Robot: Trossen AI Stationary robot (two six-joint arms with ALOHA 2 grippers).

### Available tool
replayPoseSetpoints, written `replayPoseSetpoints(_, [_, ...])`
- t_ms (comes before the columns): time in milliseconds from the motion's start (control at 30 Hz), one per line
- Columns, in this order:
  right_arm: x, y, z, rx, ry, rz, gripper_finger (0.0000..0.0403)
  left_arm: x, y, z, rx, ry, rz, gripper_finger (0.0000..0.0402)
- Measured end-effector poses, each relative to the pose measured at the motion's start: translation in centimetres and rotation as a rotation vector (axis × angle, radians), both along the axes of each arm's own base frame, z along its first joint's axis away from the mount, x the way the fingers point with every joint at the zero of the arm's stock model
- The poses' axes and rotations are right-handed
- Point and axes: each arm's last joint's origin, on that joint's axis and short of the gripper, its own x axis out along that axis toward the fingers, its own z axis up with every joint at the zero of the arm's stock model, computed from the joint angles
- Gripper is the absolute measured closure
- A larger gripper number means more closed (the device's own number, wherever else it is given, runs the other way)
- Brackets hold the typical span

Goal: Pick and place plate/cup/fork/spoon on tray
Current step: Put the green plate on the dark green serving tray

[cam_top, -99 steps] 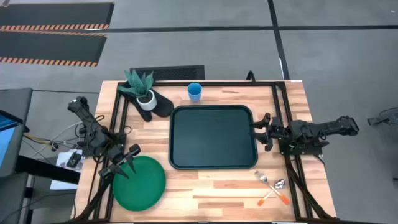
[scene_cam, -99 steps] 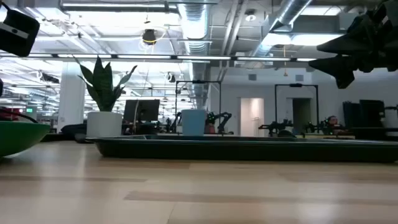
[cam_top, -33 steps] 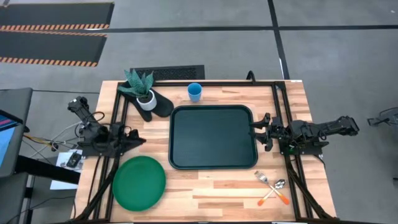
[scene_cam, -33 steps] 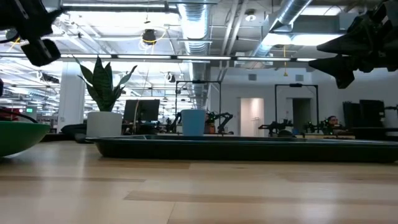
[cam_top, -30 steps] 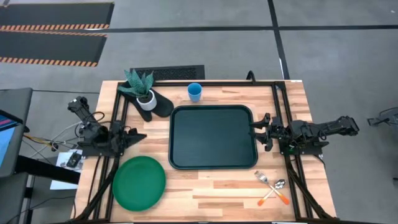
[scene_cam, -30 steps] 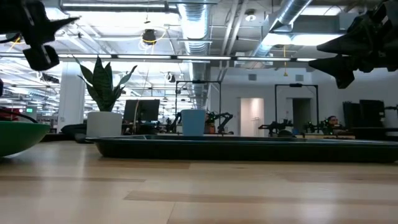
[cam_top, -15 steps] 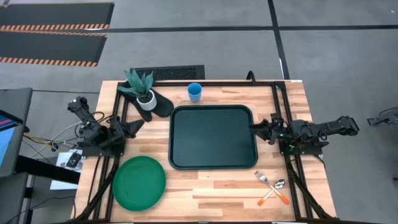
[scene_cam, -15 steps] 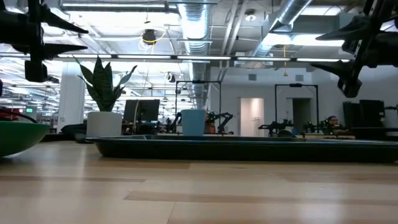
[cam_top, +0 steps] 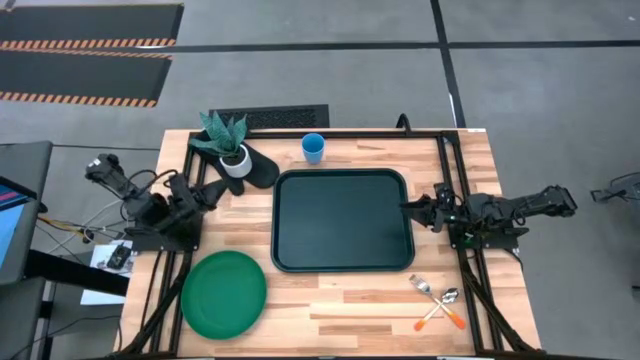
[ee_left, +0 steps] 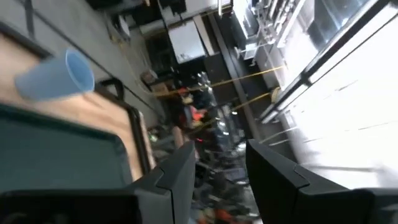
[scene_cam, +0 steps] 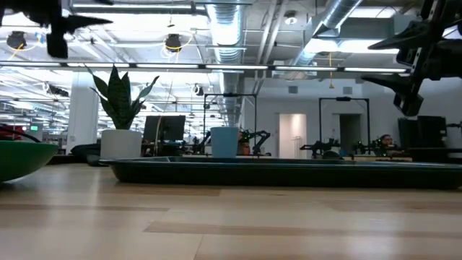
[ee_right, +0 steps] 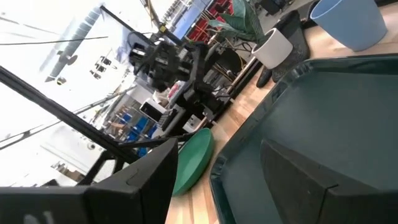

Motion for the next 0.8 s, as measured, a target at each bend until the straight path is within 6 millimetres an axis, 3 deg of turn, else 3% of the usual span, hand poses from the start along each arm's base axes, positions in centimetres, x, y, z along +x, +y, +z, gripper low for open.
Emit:
replayPoseSetpoints(233, [0.0,0.0,0.0,0.032,-0.004,-0.003,0.0148,2.6,-1.9,4.2,0.305,0.241,-0.085,0.0266])
replayPoseSetpoints(400, [0.0,-0.1,-0.1,0.028,0.002,-0.004,0.0148,3.9,-3.1,5.4,0.426,0.487,-0.285,0.0231])
replayPoseSetpoints(600, [0.0,-0.1,-0.1,0.024,0.01,-0.007,0.0148,4.8,-4.4,3.2,0.35,0.949,-0.537,0.0177])
replayPoseSetpoints(800, [0.0,-0.1,-0.2,0.022,0.014,-0.014,0.0148,4.9,-5.3,-1.0,0.291,1.285,-0.774,0.0162])
